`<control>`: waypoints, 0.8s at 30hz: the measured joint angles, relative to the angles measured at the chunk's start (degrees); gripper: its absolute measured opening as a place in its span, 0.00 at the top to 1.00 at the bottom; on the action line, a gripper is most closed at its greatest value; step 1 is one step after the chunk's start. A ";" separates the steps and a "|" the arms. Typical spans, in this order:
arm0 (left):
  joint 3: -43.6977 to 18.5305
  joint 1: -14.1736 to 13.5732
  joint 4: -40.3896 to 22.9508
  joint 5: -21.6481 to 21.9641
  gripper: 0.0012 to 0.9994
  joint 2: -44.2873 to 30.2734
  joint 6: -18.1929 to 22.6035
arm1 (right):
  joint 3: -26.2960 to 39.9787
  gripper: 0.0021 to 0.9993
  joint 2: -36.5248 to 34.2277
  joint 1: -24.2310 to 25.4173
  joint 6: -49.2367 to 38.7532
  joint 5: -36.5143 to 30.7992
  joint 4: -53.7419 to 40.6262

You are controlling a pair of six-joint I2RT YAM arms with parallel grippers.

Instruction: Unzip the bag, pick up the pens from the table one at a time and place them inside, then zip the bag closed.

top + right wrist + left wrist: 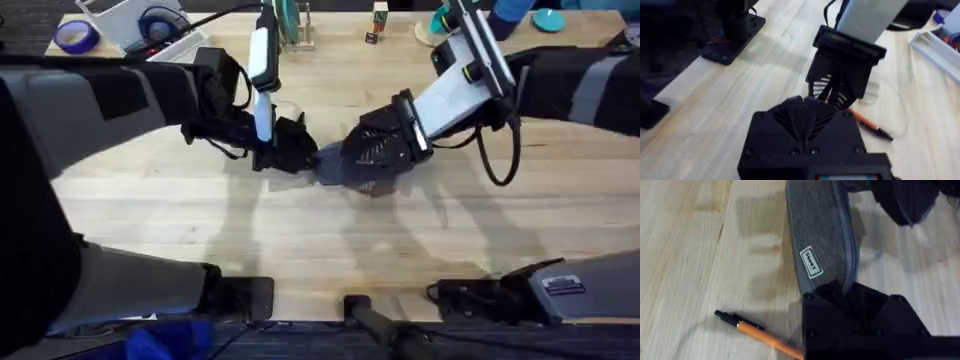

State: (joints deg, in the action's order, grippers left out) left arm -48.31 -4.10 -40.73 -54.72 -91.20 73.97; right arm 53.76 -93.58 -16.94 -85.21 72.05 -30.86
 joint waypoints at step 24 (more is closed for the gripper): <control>0.00 0.00 0.00 0.00 0.96 0.00 0.00 | 0.00 0.97 0.00 -7.27 13.42 -5.15 14.50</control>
State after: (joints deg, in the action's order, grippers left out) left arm -48.31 -4.10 -40.73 -54.72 -91.20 73.97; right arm 53.76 -93.58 -24.21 -71.79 66.90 -16.36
